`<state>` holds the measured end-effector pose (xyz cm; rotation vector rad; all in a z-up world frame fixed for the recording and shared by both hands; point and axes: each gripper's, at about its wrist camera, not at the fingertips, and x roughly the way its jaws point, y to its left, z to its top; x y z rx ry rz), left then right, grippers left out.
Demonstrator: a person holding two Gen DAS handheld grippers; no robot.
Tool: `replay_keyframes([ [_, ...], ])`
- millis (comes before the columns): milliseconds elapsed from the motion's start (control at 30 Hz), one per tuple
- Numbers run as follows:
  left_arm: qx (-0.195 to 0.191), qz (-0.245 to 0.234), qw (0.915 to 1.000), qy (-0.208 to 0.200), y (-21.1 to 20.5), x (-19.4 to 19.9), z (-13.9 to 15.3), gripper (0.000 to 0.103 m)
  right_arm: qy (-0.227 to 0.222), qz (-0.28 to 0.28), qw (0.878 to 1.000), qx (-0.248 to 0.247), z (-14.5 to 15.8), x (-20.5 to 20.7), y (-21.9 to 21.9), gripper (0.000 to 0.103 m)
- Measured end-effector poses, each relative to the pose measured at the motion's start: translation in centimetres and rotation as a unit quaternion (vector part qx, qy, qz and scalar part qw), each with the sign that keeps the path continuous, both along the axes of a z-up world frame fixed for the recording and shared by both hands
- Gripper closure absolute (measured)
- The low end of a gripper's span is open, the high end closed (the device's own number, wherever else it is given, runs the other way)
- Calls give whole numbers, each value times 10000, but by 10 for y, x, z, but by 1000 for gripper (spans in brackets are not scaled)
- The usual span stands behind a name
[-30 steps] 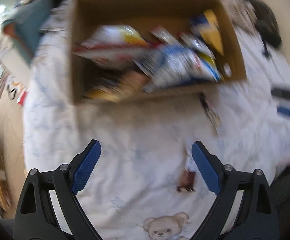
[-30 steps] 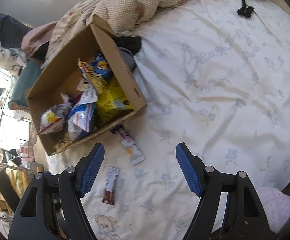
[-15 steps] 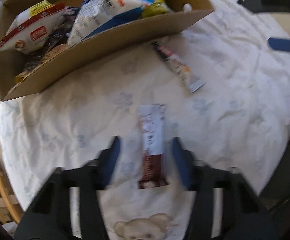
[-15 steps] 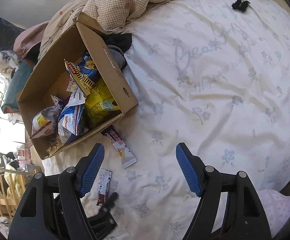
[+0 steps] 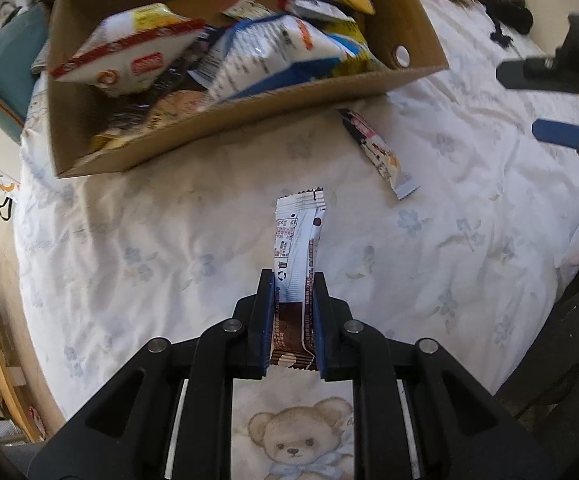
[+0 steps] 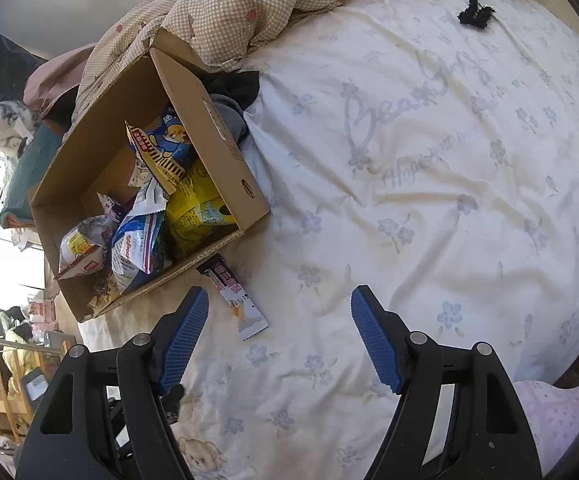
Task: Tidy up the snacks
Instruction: 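Grasp the brown-and-white bar packet with the left gripper, then grasp the white stick packet with blue end with the right gripper while the left gripper holds its bar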
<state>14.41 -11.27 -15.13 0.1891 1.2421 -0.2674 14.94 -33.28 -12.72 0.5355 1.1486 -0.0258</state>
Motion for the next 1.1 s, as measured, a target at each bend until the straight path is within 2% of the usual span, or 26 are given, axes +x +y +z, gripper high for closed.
replay_keyframes([
  [300, -209, 628, 9975, -259, 48, -4, 37, 89, 5, 266, 9993, -265, 1, -4, 16, 26],
  [667, -570, 1453, 9864, -515, 108, -11, 77, 89, 144, 407, 9986, -309, -9, 2, 26, 26],
  [767, -708, 1604, 9831, -528, 113, -11, 80, 89, 242, 556, 9972, -435, -16, 10, 38, 26],
  [833, -631, 1639, 9827, -581, 112, -10, 79, 89, 325, 674, 9958, -519, -22, 16, 48, 26],
  [1033, -827, 1773, 9798, -421, 112, -3, 75, 89, 555, 1186, 9863, -1001, -45, 40, 84, 26],
  [1100, -870, 1781, 9795, -361, 110, 0, 72, 89, 629, 1328, 9841, -995, -55, 47, 93, 26],
])
